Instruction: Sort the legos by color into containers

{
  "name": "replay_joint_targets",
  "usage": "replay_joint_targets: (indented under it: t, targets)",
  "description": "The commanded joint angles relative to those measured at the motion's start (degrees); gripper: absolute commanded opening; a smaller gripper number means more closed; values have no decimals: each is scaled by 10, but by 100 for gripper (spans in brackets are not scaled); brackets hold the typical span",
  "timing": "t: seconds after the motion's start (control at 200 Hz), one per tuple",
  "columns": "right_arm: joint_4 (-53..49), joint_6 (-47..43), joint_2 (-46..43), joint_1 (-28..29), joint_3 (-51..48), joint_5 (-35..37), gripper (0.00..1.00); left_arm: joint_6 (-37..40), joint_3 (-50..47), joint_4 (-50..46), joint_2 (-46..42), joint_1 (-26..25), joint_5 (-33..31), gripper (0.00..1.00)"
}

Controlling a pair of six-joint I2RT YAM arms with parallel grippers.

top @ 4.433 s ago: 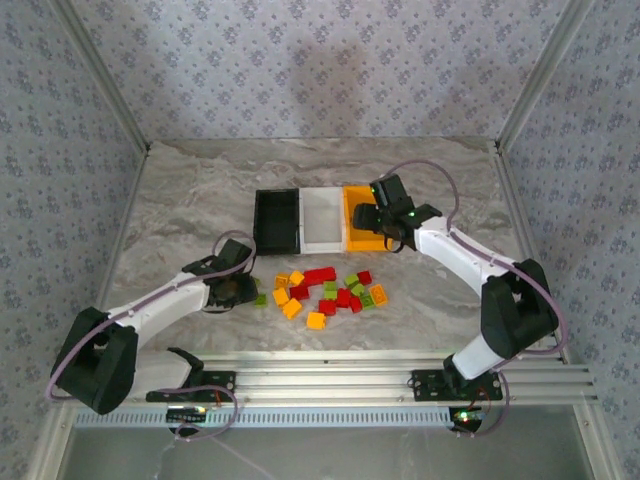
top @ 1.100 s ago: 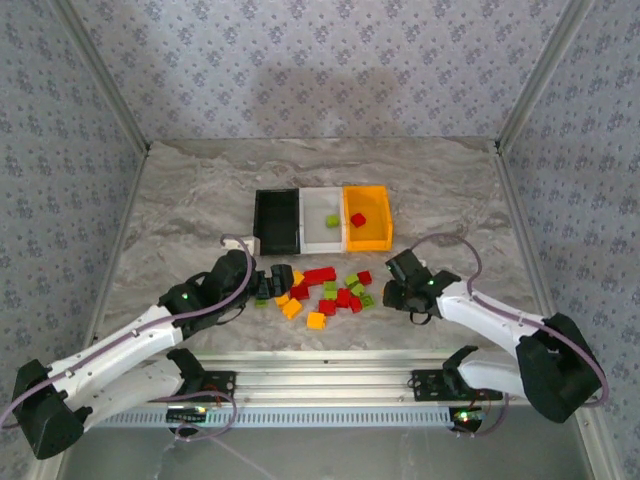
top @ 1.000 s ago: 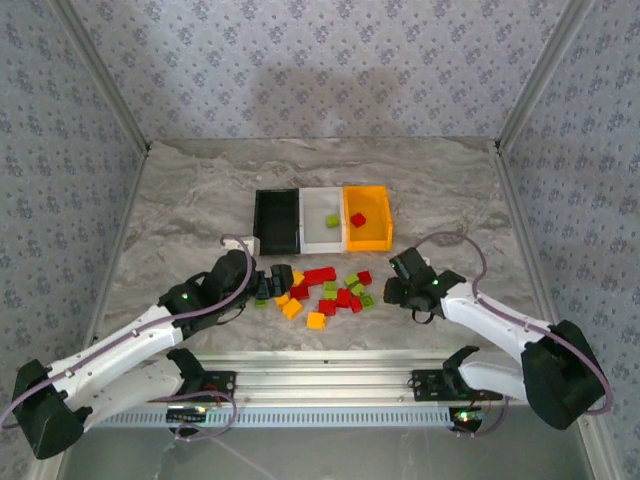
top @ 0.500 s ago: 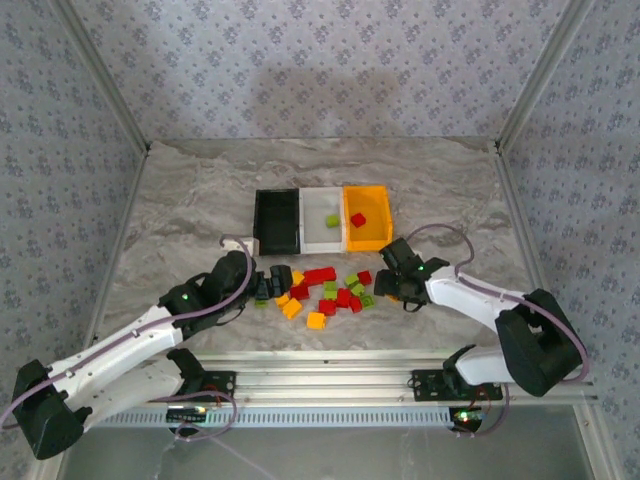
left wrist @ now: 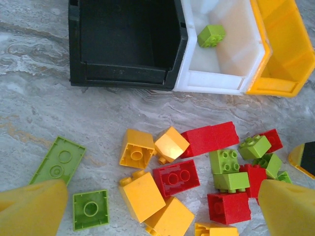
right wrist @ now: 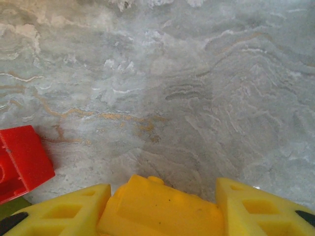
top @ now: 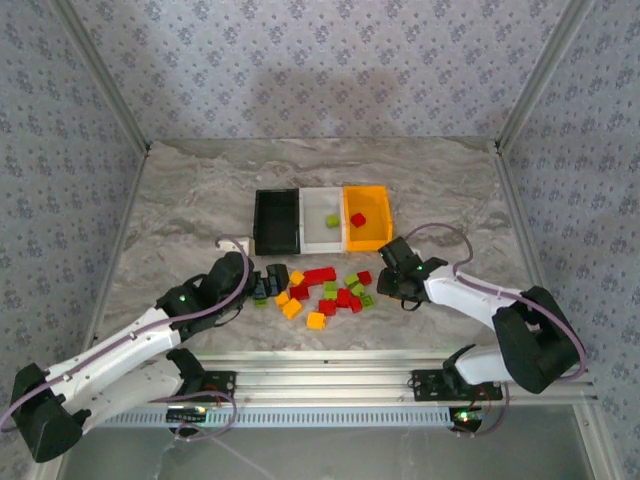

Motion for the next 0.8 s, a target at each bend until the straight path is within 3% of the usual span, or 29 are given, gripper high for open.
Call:
replay_joint_targets:
  t: [0.0, 0.165, 0.295, 0.515, 0.795]
  targets:
    - [-16, -13, -37, 7, 12, 6, 50, -8, 3, -23, -9, 3, -19, 99]
    - [-55, -41, -83, 45, 66, 10, 47, -10, 8, -41, -12, 3, -35, 99]
    - [-52, -73, -51, 90, 153, -4, 46, -8, 7, -53, -19, 4, -40, 99]
    - [10, -136, 135, 143, 359, -62, 46, -19, 6, -96, -38, 5, -44, 100]
    - [-4, -148, 382, 140, 622, -115, 46, -58, -26, -143, -74, 7, -48, 99]
